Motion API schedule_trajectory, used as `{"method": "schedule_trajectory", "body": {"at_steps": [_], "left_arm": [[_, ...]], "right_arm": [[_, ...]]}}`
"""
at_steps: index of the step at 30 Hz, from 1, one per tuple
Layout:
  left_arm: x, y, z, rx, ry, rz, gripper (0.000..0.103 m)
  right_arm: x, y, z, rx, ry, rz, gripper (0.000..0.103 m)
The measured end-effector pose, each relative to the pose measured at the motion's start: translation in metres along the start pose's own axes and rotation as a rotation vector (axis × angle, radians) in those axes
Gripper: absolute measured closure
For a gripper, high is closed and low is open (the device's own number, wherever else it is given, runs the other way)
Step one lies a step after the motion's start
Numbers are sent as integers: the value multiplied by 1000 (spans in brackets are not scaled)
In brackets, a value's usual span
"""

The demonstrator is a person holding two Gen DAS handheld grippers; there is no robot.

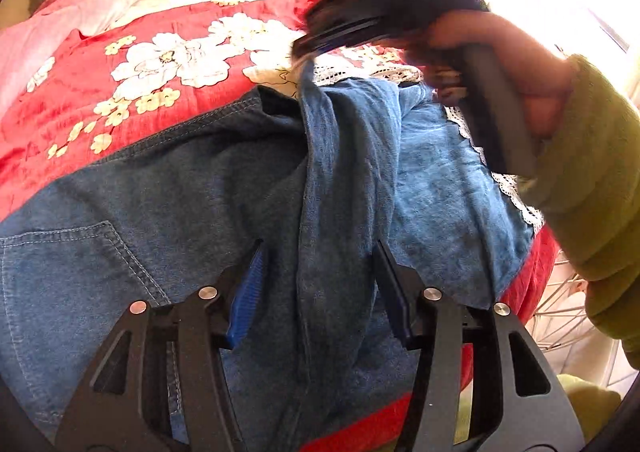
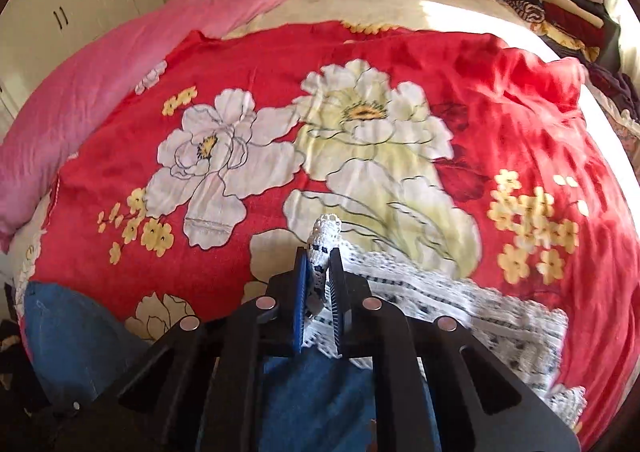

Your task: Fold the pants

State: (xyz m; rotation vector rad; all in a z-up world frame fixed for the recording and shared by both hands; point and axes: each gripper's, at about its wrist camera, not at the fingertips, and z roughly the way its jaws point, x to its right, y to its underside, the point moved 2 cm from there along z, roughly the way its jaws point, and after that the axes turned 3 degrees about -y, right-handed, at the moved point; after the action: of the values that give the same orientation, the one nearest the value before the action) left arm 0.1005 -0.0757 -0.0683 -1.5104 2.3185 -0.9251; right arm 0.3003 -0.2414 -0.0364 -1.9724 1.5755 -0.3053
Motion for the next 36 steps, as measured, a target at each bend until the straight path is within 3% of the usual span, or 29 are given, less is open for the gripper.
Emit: {"method": "schedule_trajectory", "body": {"at_steps": [8,9,10,11,16,22,36], "left_arm": [[9,2,-11,38,-68,49,58],[10,1,-10,44,-87,63,72],[12,2,-12,49,-98,75,97],[15,3,-16,52,-81,91,103],[24,6,-33,72,-78,130,103],[33,16,-33,44,-107,189,103],[45,36,-16,-47,-135,263,99]], "right_arm": [[56,56,-128,157,17,89,93],[60,63,-135,160,21,96,93],[65,75,-148,161,22,106,93],[68,83,-155,158,19,111,93],[73,136,-182,131,0,127,93],[78,191,-171,50,-23,198,93],[98,238,-151,-19,-20,292,93]]}}
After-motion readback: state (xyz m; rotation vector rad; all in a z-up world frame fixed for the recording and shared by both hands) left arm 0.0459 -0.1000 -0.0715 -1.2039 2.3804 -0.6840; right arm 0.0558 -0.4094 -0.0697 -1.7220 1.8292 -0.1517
